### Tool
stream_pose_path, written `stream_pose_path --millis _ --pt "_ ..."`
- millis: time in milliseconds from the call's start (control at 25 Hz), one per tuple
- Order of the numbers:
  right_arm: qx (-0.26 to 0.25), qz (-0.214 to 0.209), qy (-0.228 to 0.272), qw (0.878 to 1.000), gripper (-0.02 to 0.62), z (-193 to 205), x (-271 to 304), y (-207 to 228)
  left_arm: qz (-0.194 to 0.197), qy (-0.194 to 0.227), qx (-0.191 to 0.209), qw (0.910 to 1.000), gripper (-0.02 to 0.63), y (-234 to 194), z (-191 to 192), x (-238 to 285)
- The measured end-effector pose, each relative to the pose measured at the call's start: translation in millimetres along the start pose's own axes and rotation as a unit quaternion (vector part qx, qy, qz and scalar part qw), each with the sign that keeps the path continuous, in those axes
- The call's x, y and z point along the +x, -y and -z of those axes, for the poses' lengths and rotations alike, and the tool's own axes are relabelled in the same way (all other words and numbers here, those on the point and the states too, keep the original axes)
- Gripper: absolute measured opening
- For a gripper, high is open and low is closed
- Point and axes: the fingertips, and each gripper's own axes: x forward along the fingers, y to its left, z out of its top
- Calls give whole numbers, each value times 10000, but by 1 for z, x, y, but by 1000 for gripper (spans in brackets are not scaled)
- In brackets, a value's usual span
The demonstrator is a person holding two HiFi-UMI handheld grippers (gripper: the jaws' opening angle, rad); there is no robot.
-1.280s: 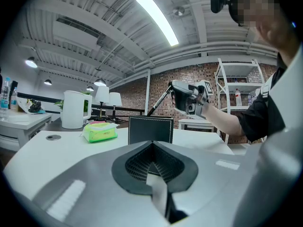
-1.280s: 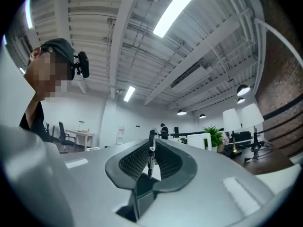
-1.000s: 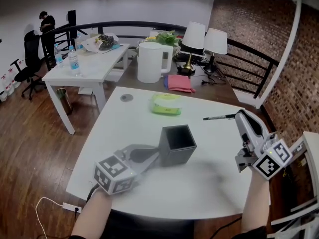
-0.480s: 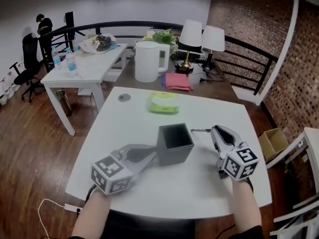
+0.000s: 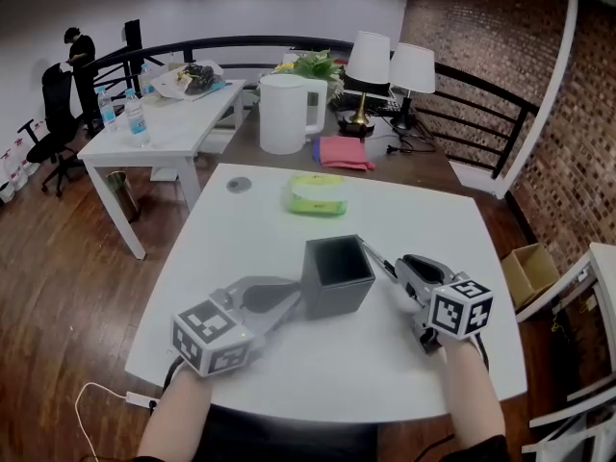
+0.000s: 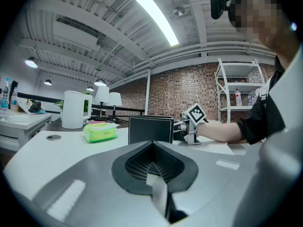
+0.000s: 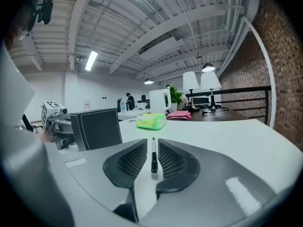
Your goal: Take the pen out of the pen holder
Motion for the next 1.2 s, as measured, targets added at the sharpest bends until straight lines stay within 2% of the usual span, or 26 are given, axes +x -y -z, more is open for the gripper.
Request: stream_pose_path --millis 320,520,640,840,1040,1200 --pt "-33 63 266 9996 60 -5 -8 2 -6 2 4 10000 0 0 1 -1" --pt "-233 21 407 9989 46 -6 -29 -13 4 -2 1 10000 0 1 2 -1" --pt "-306 -93 486 9983 37 -6 -42 -22 11 -15 4 10000 0 1 1 -1" --pt "-60 -255 763 9967 14 -8 -49 -26 -1 7 10 10000 0 1 0 -2" --pt "-357 -593 641 9955 12 -6 -39 -51 -3 13 4 10000 0 2 -1 0" --pt "-343 -761 574 9949 12 -3 -37 -62 13 22 8 10000 1 2 -2 -1"
